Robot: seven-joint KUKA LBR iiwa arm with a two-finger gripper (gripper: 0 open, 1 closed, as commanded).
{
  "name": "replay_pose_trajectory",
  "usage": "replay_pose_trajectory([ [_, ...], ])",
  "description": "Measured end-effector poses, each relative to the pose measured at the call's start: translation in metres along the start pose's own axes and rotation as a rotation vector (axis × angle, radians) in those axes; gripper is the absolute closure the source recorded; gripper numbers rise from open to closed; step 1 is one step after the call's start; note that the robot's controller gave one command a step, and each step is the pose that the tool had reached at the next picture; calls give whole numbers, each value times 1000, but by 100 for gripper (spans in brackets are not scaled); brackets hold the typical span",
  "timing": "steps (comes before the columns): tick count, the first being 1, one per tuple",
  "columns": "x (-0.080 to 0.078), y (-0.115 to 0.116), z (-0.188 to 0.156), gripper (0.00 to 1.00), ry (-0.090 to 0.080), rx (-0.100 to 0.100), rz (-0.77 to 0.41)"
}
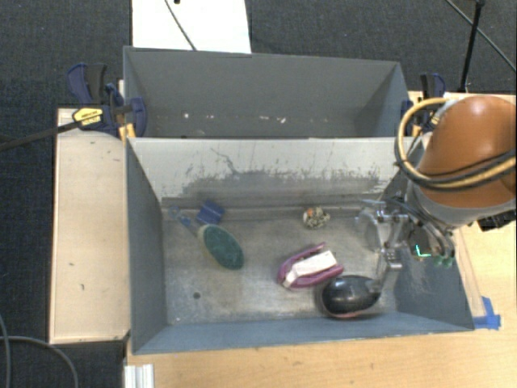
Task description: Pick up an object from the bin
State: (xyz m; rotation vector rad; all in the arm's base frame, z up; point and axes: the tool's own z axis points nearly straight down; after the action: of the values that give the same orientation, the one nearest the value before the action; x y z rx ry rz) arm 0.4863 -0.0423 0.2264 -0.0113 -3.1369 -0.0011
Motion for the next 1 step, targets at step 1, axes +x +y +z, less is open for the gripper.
replay_pose_trajectory([
  [1, 7, -41, 108, 0, 0, 0, -149],
])
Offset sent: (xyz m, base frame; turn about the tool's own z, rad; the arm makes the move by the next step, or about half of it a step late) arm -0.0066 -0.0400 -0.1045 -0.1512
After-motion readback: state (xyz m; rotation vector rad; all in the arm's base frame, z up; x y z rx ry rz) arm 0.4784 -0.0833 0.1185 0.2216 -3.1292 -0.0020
